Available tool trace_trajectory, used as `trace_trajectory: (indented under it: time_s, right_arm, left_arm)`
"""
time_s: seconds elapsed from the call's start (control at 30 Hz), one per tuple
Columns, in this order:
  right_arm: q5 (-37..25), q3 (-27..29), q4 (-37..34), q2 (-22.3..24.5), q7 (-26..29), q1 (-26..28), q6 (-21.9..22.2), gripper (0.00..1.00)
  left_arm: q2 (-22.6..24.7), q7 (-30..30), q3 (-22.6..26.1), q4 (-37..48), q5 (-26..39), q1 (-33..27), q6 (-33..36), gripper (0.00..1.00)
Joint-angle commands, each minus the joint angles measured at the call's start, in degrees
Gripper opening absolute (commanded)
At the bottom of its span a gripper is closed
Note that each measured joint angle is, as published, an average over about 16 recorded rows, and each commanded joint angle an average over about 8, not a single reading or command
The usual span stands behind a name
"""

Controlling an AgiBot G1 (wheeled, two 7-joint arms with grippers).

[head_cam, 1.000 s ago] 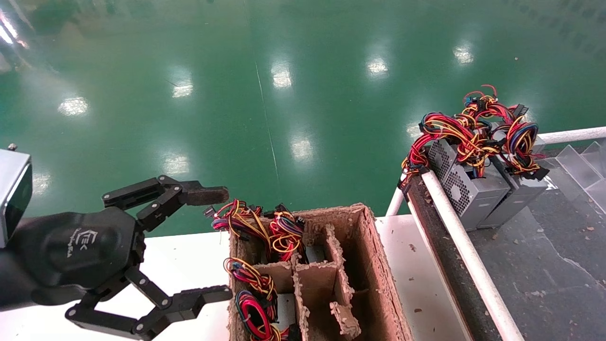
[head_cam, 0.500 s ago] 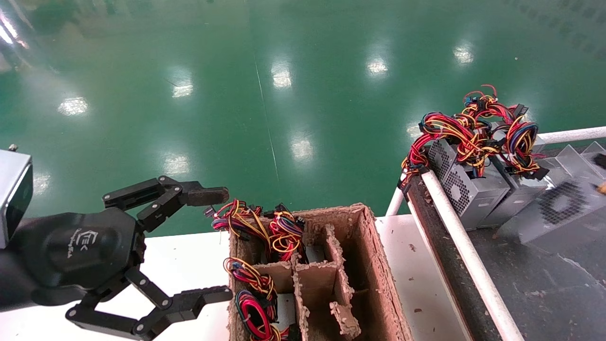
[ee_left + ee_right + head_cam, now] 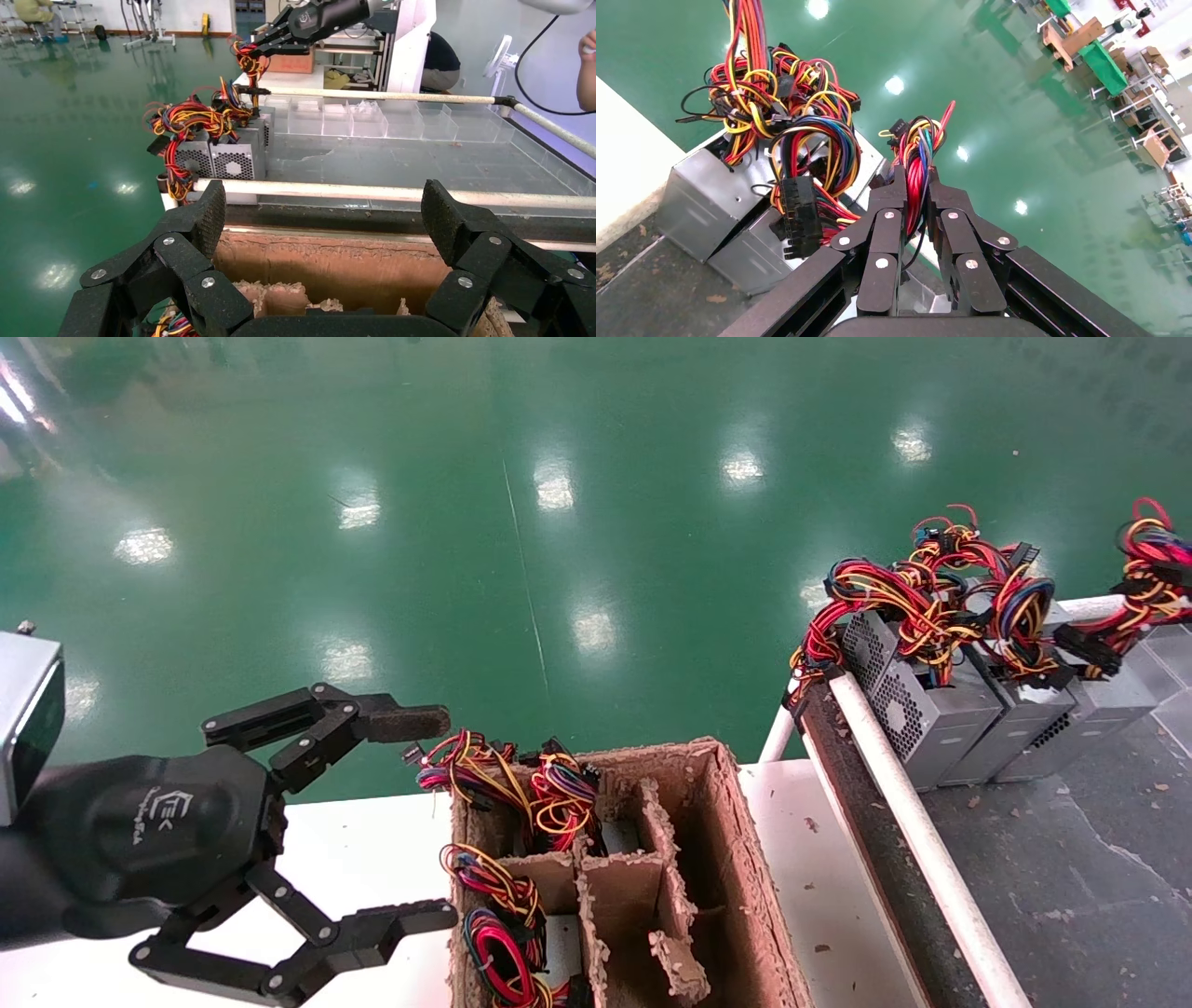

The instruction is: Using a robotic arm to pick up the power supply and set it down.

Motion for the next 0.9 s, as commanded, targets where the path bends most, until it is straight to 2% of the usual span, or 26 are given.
trace_trajectory:
  time_s: [0.03,0.1,0.33,0.37,0.7,0.9]
  right_arm:
    - [-0.70,-0.39,0.31,-0.81,0.33,0.23,0.57,0.00]
    - [-1.71,-0.96,-0.09,-1.69,0.87,1.41,0.19,0.05]
    - [-4.57,-2.34,-1.65,-4.14,2.86,5.87,-1.26,0.90]
    - [-4.84,-2.46,-1.76,-4.35,3.06,6.34,-1.40,0.98]
    - [-5.96,-3.15,-1.64,-4.96,3.87,8.50,-3.08,1.00]
    - [-2.82,-2.46,-2.05,-5.06,4.99,9.21,-5.58,1.00]
  left_arm:
    - [0.00,0.00,0.00,0.00,0.00,0.00,0.00,1.00]
    - [0.00,0.00,0.00,0.00,0.00,0.00,0.00,1.00]
    - [0.00,0.00,0.00,0.00,0.00,0.00,0.00,1.00]
    - [0.00,0.00,0.00,0.00,0.00,0.00,0.00,1.00]
    - [0.00,0.00,0.01,0.00,0.00,0.00,0.00,1.00]
    - [0.00,0.00,0.01,0.00,-0.01,0.00,0.00,1.00]
